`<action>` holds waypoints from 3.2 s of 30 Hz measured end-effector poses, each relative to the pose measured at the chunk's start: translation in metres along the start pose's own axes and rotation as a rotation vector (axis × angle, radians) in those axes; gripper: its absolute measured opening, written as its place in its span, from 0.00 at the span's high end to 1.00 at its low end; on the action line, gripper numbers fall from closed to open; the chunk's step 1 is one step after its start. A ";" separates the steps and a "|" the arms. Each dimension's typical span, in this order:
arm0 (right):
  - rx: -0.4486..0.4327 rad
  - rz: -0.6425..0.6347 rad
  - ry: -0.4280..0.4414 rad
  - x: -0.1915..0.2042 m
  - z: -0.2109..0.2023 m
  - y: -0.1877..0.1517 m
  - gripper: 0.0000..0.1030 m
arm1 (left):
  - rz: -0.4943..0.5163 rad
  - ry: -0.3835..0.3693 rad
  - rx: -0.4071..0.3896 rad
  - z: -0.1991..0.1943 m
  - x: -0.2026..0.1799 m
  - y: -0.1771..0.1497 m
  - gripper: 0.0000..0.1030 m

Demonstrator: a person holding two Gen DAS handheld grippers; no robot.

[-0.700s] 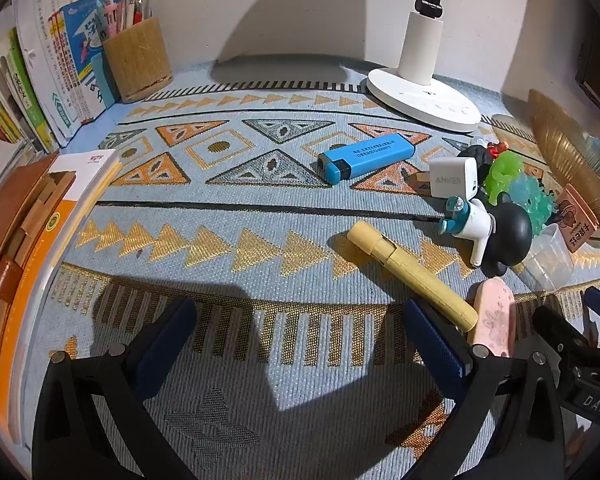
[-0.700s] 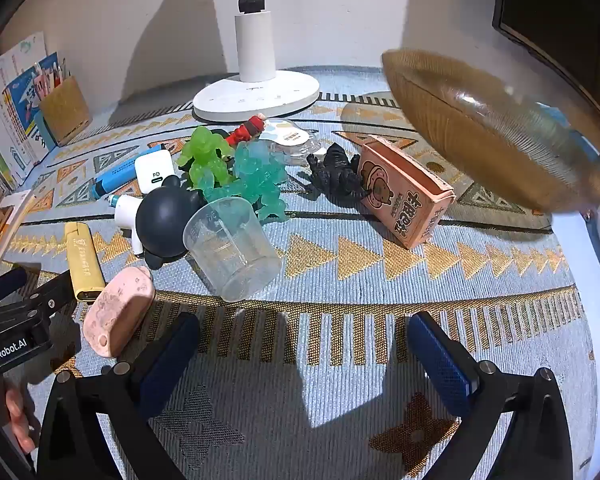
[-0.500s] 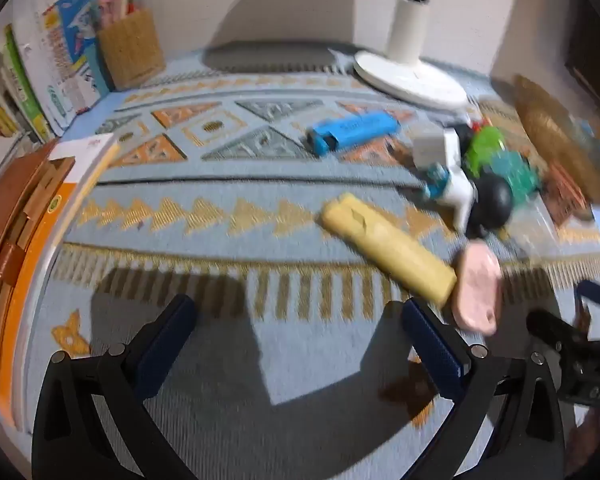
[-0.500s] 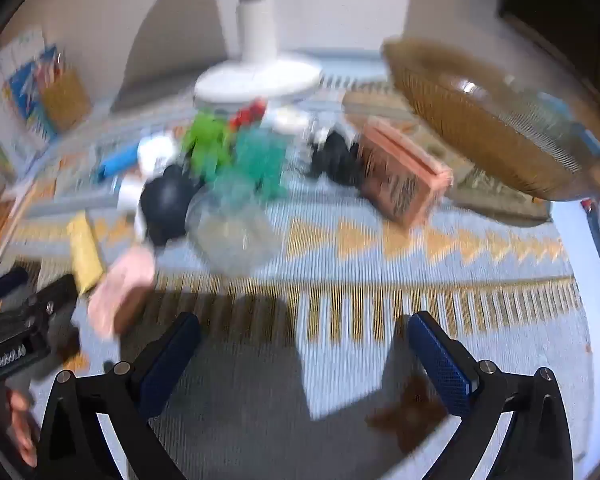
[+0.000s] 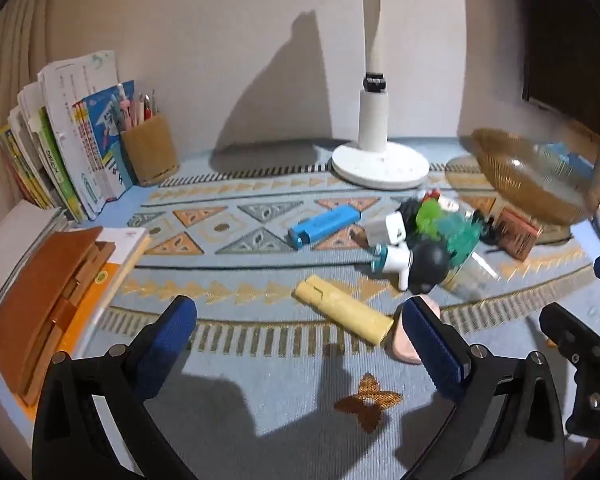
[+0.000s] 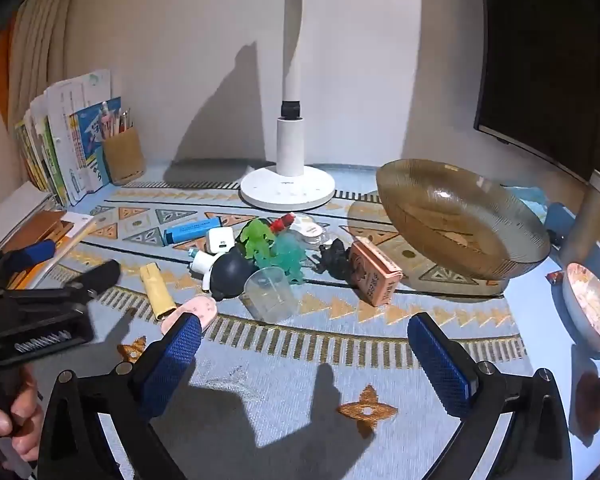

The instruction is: Organize rigid objects

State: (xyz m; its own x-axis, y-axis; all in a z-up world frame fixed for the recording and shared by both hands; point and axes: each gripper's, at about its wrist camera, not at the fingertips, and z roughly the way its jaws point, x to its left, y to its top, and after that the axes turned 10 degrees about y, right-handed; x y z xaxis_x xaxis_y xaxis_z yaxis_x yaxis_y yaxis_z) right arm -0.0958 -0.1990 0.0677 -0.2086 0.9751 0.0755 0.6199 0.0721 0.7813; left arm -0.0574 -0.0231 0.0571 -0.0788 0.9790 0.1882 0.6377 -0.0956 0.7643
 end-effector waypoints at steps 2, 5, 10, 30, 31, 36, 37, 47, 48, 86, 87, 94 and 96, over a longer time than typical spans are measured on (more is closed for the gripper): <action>-0.002 0.010 -0.015 0.001 0.004 -0.013 0.00 | 0.007 0.019 -0.023 -0.001 -0.005 -0.011 0.01; 0.039 0.008 -0.003 -0.006 0.017 -0.017 0.00 | 0.042 0.045 -0.032 0.000 -0.019 -0.016 0.01; 0.066 0.047 0.011 -0.013 0.027 -0.019 0.00 | 0.096 0.074 -0.058 -0.003 -0.031 -0.023 0.01; 0.064 0.032 -0.007 -0.011 0.028 -0.020 0.00 | 0.073 0.068 -0.057 -0.003 -0.025 -0.022 0.01; 0.066 0.030 -0.007 -0.010 0.028 -0.020 0.00 | 0.065 0.061 -0.053 -0.002 -0.024 -0.022 0.01; 0.069 0.025 -0.006 -0.010 0.028 -0.021 0.00 | -0.017 -0.013 0.012 0.008 -0.006 -0.020 0.01; 0.075 0.023 0.000 -0.010 0.029 -0.021 0.00 | -0.046 -0.052 0.048 0.014 0.000 -0.018 0.01; 0.248 -0.037 0.165 -0.013 0.054 0.024 0.09 | -0.253 -0.336 0.366 0.059 0.018 -0.007 0.01; 0.267 -0.059 0.182 -0.011 0.061 0.028 0.15 | -0.249 -0.308 0.388 0.061 0.010 -0.007 0.01; 0.340 0.094 0.308 -0.048 0.061 -0.010 0.64 | -0.047 -0.180 0.350 0.064 -0.029 0.010 0.62; 0.341 0.097 0.308 -0.050 0.060 -0.011 0.64 | 0.000 -0.134 0.334 0.062 -0.036 0.009 0.68; 0.336 0.109 0.336 -0.052 0.054 -0.014 0.64 | 0.202 -0.390 0.303 0.052 -0.015 0.008 0.79; 0.328 0.116 0.345 -0.051 0.050 -0.014 0.64 | 0.219 -0.488 0.296 0.051 -0.002 0.007 0.79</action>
State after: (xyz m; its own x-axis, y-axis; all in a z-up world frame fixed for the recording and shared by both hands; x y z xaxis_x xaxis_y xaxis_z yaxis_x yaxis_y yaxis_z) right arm -0.0556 -0.2395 0.0219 -0.3283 0.8582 0.3947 0.8481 0.0839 0.5232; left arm -0.0141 -0.0164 0.0309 0.3939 0.9185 -0.0357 0.7906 -0.3187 0.5228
